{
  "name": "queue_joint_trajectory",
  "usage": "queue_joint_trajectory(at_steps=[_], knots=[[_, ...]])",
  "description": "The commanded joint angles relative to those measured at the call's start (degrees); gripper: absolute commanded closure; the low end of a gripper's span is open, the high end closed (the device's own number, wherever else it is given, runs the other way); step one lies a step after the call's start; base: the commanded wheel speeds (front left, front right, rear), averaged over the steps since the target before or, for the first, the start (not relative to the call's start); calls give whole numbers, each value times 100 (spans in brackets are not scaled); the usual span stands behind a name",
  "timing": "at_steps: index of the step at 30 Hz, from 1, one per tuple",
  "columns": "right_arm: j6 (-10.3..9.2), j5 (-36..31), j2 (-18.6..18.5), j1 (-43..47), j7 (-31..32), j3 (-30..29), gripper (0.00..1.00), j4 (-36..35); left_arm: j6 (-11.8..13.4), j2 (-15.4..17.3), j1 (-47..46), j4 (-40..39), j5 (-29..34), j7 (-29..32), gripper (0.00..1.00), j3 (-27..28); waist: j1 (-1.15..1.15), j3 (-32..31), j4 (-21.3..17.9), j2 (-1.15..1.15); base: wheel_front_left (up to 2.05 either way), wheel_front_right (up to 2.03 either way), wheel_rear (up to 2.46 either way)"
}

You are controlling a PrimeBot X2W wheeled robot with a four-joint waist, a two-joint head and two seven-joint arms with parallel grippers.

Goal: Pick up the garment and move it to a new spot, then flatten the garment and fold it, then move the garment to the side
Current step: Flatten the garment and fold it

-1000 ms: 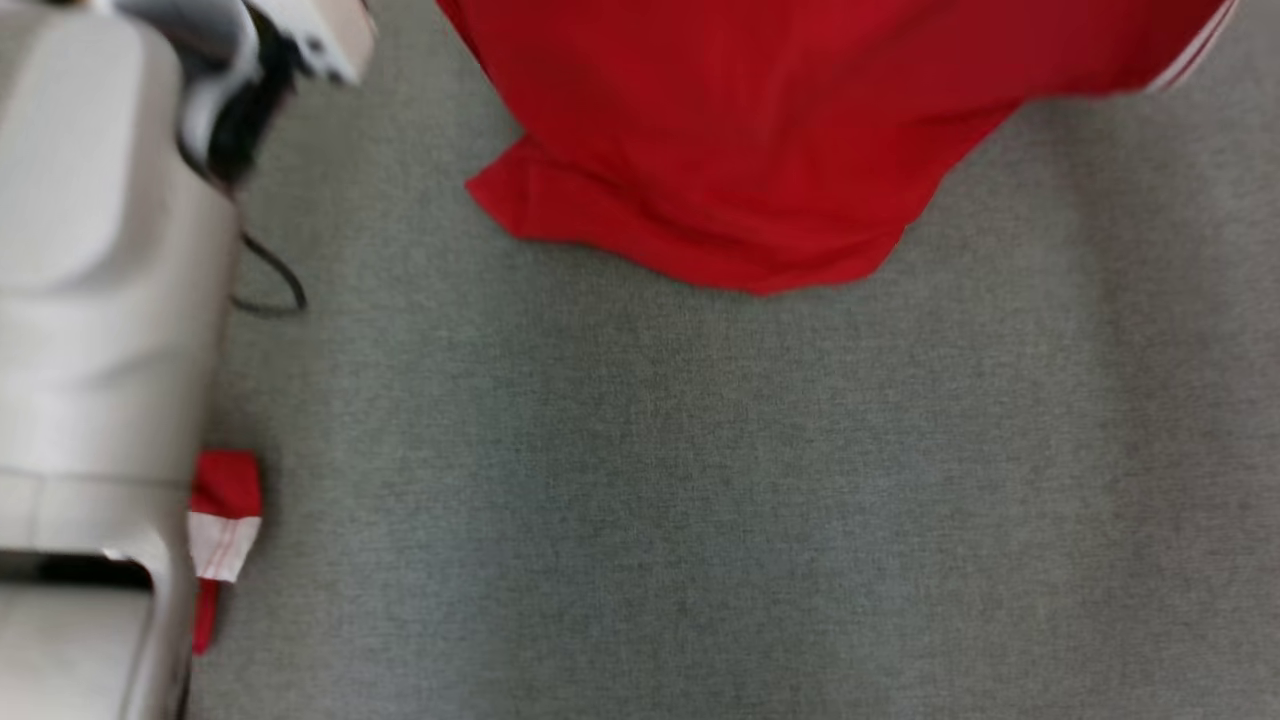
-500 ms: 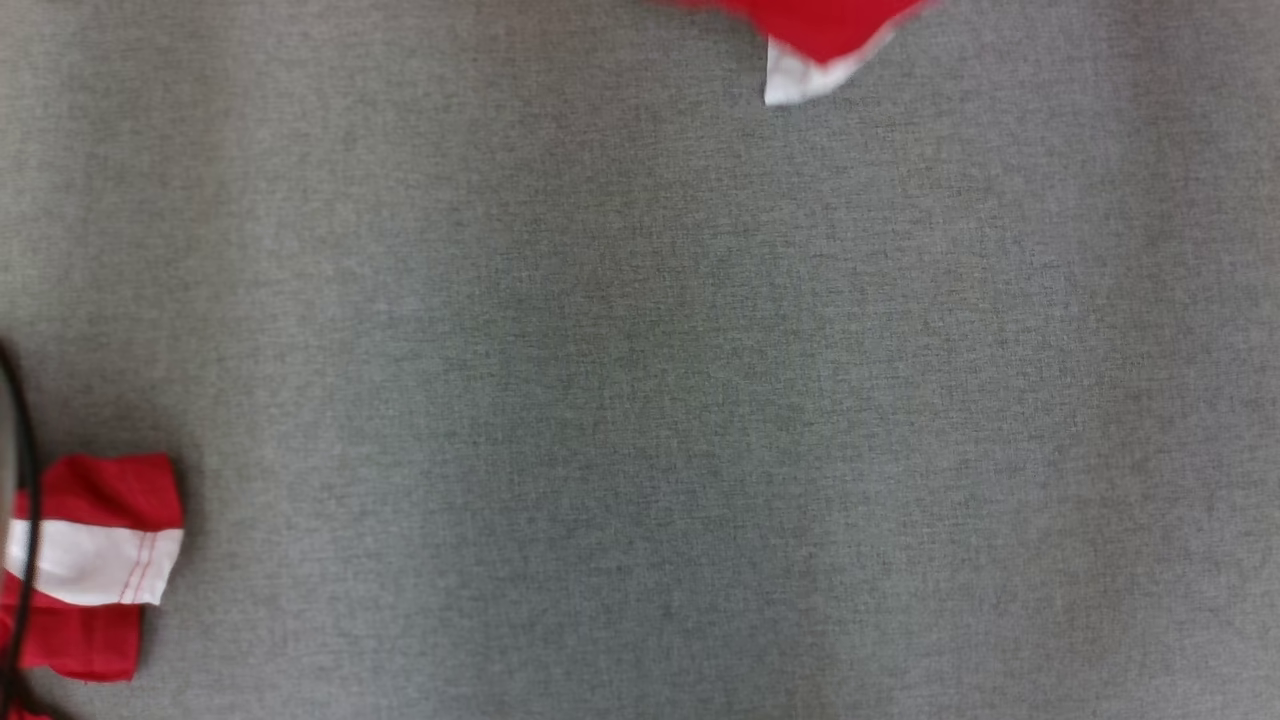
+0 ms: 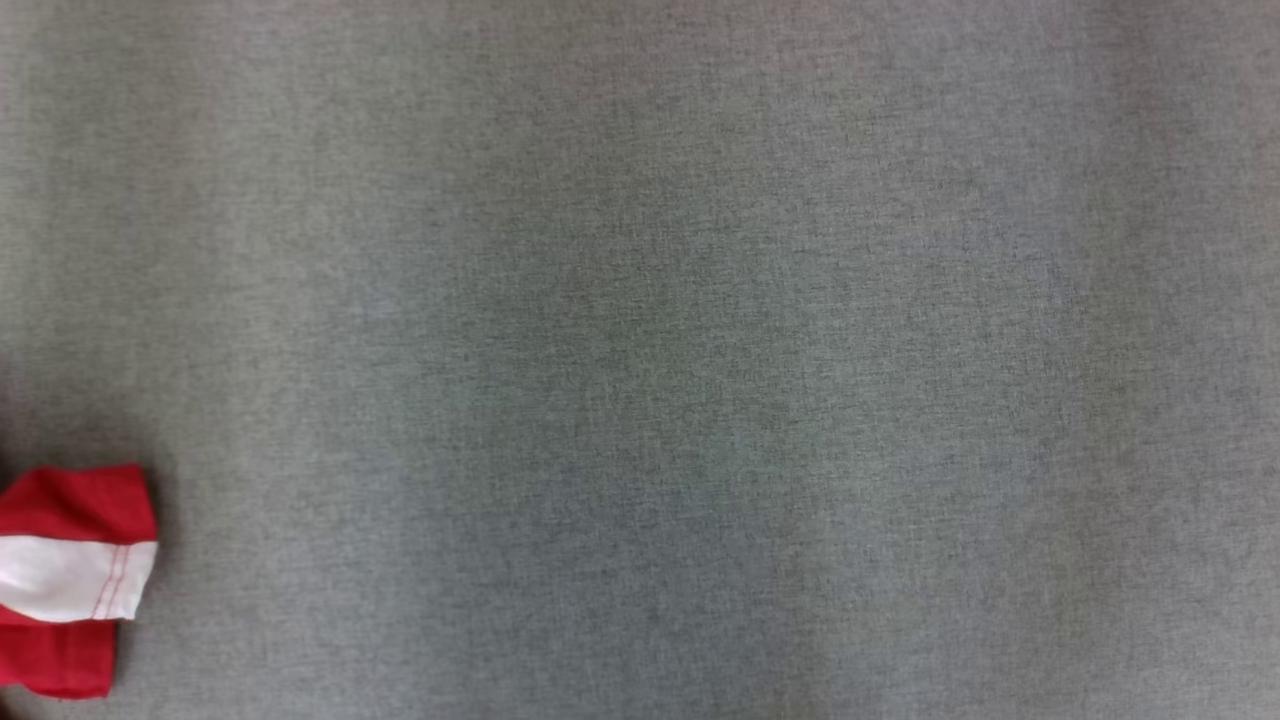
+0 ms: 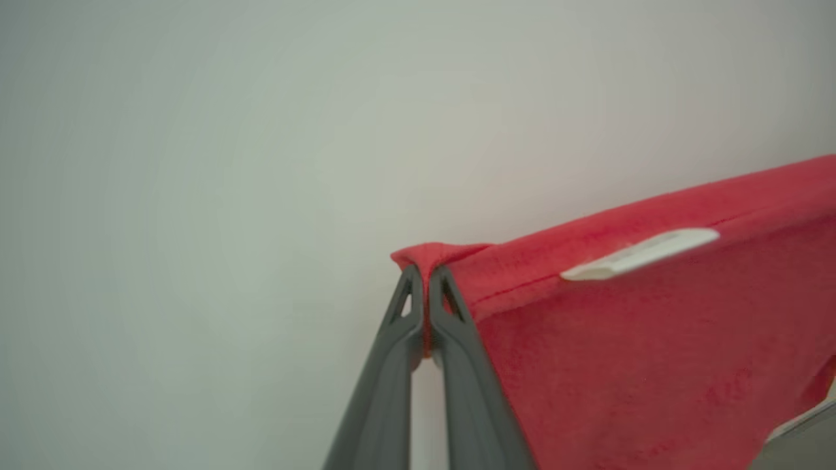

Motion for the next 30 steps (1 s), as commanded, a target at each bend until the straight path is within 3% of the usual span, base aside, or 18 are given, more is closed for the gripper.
queue_joint_trajectory(at_steps=[1, 4, 14, 23, 30], knots=[[-3, 52, 0, 229, 107, 147, 100, 26, 14, 67, 202, 79, -97, -12, 100, -58, -1, 42, -16, 0, 0, 0, 0], [-3, 190, -77, 524, 318, 425, 100, -182, 13, 77, 446, 97, -319, 41, 100, -273, -1, 29, -13, 0, 0, 0, 0], [-3, 884, -772, 2335, 1089, 1406, 100, -1228, 13, 613, 2070, -450, -1658, 608, 100, -1218, -1, -677, 33, 0, 0, 0, 0], [-3, 1473, -1462, 4035, 2378, 2299, 100, -2557, 12, 1365, 3674, -1647, -3041, 2301, 100, -2167, -1, -1659, -29, 0, 0, 0, 0], [-3, 1731, -2018, 5175, 3176, 2691, 100, -3522, 12, 1969, 4915, -2445, -3734, 3602, 100, -2579, -1, -2355, -106, 0, 0, 0, 0]])
